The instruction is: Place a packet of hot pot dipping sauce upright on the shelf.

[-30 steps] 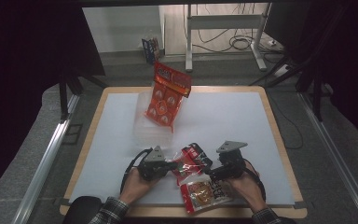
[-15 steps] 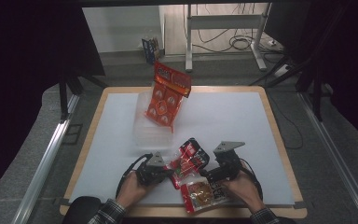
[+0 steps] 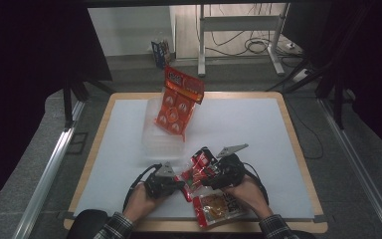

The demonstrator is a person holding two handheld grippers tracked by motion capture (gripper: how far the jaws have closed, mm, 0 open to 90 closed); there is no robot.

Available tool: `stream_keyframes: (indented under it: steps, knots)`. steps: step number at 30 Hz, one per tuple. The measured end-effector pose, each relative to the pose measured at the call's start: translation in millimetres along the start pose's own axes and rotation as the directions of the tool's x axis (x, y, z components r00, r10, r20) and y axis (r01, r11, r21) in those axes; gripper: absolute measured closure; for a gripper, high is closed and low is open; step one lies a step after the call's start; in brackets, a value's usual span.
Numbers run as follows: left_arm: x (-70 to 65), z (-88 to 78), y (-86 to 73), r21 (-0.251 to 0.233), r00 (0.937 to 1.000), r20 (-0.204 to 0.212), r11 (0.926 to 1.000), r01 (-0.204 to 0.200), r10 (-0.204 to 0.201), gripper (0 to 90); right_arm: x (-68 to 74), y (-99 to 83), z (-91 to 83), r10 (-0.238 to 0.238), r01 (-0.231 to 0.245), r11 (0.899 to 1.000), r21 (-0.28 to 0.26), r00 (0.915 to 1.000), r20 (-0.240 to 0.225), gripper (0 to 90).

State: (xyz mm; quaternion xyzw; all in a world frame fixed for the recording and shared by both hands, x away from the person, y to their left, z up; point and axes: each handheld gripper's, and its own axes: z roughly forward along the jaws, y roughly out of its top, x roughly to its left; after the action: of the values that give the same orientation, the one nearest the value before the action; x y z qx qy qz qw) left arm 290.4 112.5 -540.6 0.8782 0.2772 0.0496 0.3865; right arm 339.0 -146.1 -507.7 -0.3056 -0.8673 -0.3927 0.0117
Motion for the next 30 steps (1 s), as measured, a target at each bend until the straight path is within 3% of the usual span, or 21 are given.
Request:
stream_keyframes:
  steps: [1, 3, 7, 9, 11, 12, 13, 16, 19, 20, 21, 24, 25, 27, 30]
  knots:
    - [0.1, 0.0, 0.0, 0.0, 1.0, 0.0, 1.0, 0.0, 0.0, 90.0, -0.5, 2.0, 3.4, 0.026, -0.027, 1.0, -0.001, 0.9985, -0.048, 18.3]
    - [0.2, 0.0, 0.1, 0.0, 1.0, 0.001, 1.0, -0.001, 0.001, 90.0, 1.0, 4.4, 6.5, 0.035, -0.035, 0.999, 0.002, 0.9964, -0.078, 20.3]
    - [-0.5, -0.9, 0.3, 0.011, 0.9996, -0.01, 0.9996, -0.025, 0.025, 90.0, 4.8, 11.6, 11.7, 0.039, -0.039, 0.999, -0.002, 0.9947, -0.095, 28.7]
    - [-2.8, -0.5, -0.1, -0.001, 0.9996, -0.016, 0.9997, -0.022, 0.022, 90.0, 6.3, 17.7, 15.0, 0.048, -0.049, 0.999, -0.005, 0.9917, -0.119, 40.1]
    - [-2.0, -2.1, -1.1, 0.004, 0.9994, -0.013, 0.9995, -0.033, 0.033, 90.0, 9.1, 23.1, 19.4, 0.029, -0.028, 1.0, 0.013, 0.9946, -0.1, 57.6]
    - [-2.0, -2.1, -1.1, 0.004, 0.9994, -0.013, 0.9995, -0.033, 0.033, 90.0, 9.1, 23.1, 19.4, 0.029, -0.028, 1.0, 0.013, 0.9946, -0.1, 57.6]
    - [-1.5, -3.1, -1.7, 0.004, 0.9992, -0.012, 0.9992, -0.039, 0.039, 89.9, 9.0, 24.8, 20.1, 0.067, -0.067, 0.998, 0.003, 0.9901, -0.123, 63.8]
    - [-1.8, -7.6, -2.2, -0.02, 0.9995, 0.002, 0.9993, -0.031, 0.031, 88.3, 10.1, 26.5, 18.5, 0.079, -0.081, 0.997, -0.009, 0.9857, -0.149, 67.8]
    - [-3.9, -15.5, -2.7, -0.085, 0.9999, 0.004, 0.9963, -0.014, 0.014, 79.4, 13.8, 30.2, 12.1, 0.07, -0.077, 0.997, -0.033, 0.984, -0.164, 70.9]
    - [-4.0, -17.7, -2.8, -0.097, 0.9999, -0.001, 0.9951, -0.014, 0.014, 71.0, 17.4, 34.1, 6.0, 0.04, -0.046, 0.998, -0.044, 0.9901, -0.134, 71.2]
    - [-4.3, -20.3, -3.0, -0.115, 0.9999, -0.008, 0.9933, -0.013, 0.012, 71.0, 17.4, 34.1, 6.0, 0.04, -0.046, 0.998, -0.044, 0.9901, -0.134, 71.2]
    - [-3.8, -27.9, -3.6, -0.159, 0.9995, -0.03, 0.9872, -0.014, 0.009, 59.1, 19.5, 38.6, -1.3, 0.017, -0.023, 0.998, -0.052, 0.993, -0.117, 71.4]
    - [-3.1, -30.3, -4.0, -0.176, 0.9993, -0.037, 0.9844, -0.002, -0.005, 51.3, 20.3, 40.5, -4.9, 0.001, -0.007, 0.998, -0.056, 0.9944, -0.106, 71.4]
    - [-2.9, -31.2, -4.3, -0.182, 0.999, -0.043, 0.9832, 0.002, -0.01, 46.9, 20.6, 41.5, -7.0, -0.005, -0.001, 0.998, -0.06, 0.9948, -0.102, 71.4]
    - [-2.4, -34.6, -5.1, -0.191, 0.9978, -0.064, 0.9816, 0.001, -0.013, 30.6, 18.5, 44.6, -16.5, -0.019, 0.013, 0.997, -0.075, 0.9965, -0.082, 71.5]
